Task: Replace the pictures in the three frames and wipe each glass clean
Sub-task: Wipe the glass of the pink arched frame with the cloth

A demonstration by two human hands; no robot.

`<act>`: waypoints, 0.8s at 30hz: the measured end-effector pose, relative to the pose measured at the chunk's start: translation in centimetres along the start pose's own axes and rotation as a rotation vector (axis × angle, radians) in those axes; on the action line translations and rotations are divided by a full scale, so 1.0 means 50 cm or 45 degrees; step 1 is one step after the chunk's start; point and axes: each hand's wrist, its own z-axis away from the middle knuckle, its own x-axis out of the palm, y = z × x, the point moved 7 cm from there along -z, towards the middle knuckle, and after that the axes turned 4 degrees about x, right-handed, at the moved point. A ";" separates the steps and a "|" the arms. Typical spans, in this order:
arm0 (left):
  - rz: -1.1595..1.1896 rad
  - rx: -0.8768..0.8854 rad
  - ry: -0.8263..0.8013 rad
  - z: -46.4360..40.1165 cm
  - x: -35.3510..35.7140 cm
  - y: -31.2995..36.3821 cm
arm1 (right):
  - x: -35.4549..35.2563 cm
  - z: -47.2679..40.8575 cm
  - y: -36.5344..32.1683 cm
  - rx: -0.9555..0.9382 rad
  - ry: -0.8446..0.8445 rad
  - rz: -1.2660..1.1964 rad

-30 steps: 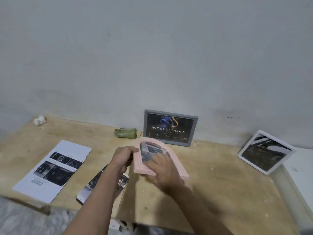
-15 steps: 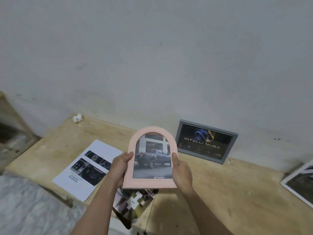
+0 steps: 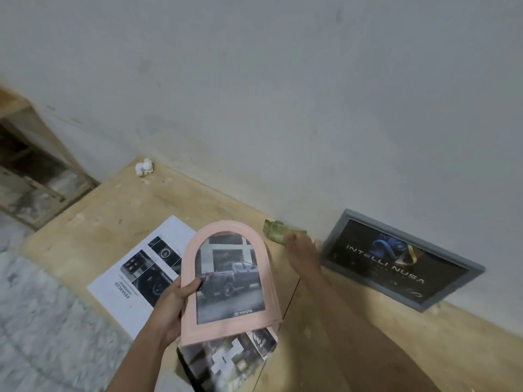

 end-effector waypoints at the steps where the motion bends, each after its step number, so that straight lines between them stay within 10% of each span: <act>1: -0.004 -0.009 0.036 -0.018 -0.004 -0.002 | 0.014 -0.059 0.001 -0.019 0.004 0.108; 10: 0.009 0.032 0.172 -0.085 -0.004 0.025 | 0.143 -0.242 0.084 -0.081 -0.016 0.523; 18: 0.014 0.100 0.115 -0.048 0.003 0.027 | 0.011 -0.145 -0.002 -0.156 0.039 -0.182; 24: -0.050 0.192 0.007 0.013 0.026 0.040 | -0.102 0.075 -0.262 -1.029 0.312 0.002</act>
